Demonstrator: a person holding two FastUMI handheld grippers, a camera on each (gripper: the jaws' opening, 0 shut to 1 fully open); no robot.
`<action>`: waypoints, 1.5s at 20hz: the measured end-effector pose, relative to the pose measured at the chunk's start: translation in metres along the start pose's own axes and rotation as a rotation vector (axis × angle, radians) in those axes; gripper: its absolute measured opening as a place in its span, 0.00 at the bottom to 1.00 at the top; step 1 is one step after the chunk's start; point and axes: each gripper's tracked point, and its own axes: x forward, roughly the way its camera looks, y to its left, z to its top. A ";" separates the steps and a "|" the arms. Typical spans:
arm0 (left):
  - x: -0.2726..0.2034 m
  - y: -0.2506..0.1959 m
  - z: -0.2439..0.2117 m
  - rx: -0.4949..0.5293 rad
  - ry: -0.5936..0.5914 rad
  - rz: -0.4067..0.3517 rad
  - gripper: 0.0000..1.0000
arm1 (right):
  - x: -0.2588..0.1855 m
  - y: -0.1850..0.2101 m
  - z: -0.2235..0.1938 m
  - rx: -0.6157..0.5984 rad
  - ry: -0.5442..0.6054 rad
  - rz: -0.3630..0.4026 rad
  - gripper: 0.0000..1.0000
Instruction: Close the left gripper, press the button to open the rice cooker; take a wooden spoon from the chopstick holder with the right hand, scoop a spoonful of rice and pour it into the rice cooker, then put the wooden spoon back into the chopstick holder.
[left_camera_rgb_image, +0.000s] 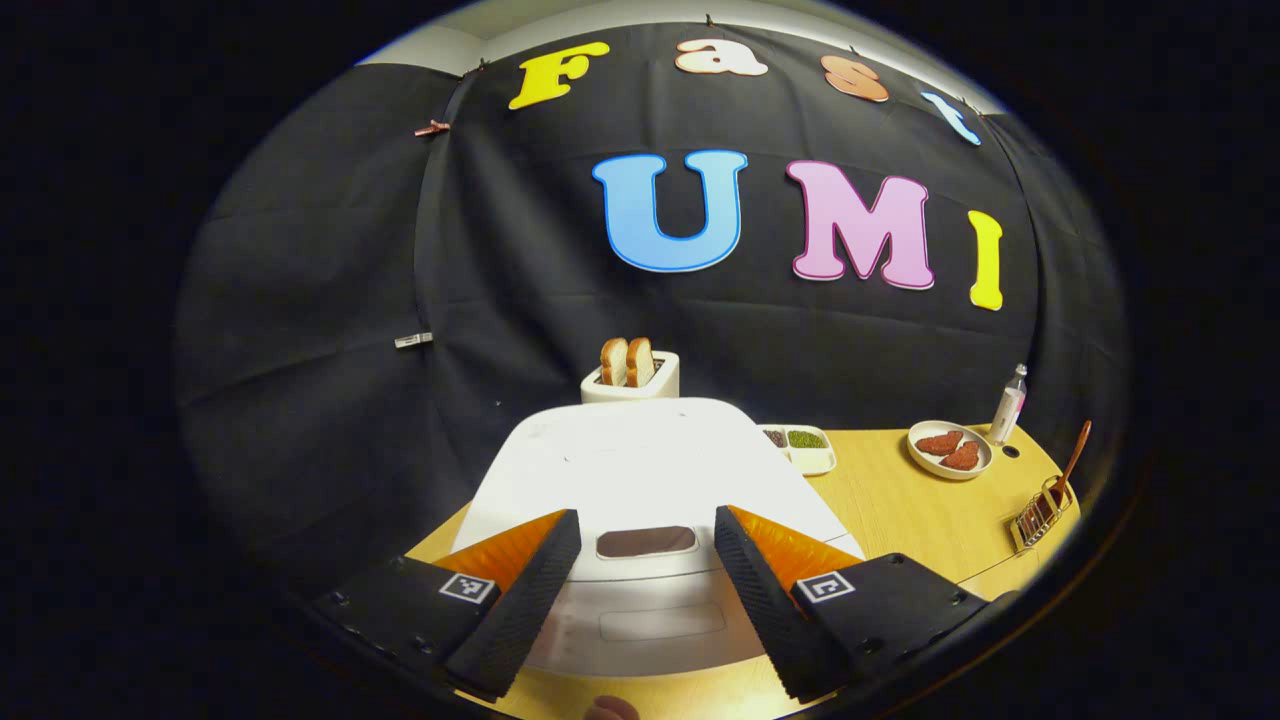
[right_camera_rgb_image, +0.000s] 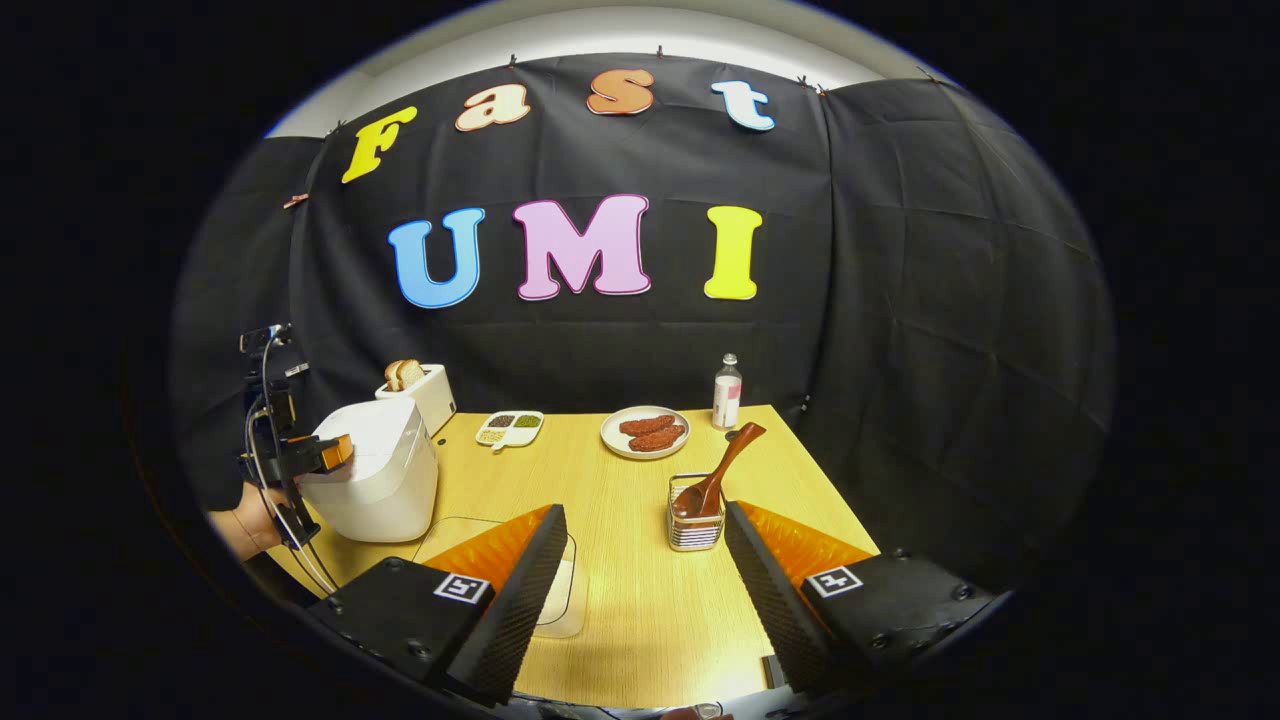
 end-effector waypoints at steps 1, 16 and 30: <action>-0.006 0.000 0.010 -0.012 -0.026 -0.006 0.93 | 0.001 0.001 0.004 0.001 -0.006 0.004 0.99; -0.159 -0.067 0.125 0.021 -0.297 -0.182 0.93 | 0.002 0.029 0.104 -0.076 -0.259 0.054 0.98; -0.246 -0.143 0.145 0.060 -0.373 -0.262 0.93 | -0.029 0.004 0.135 -0.083 -0.398 0.037 0.99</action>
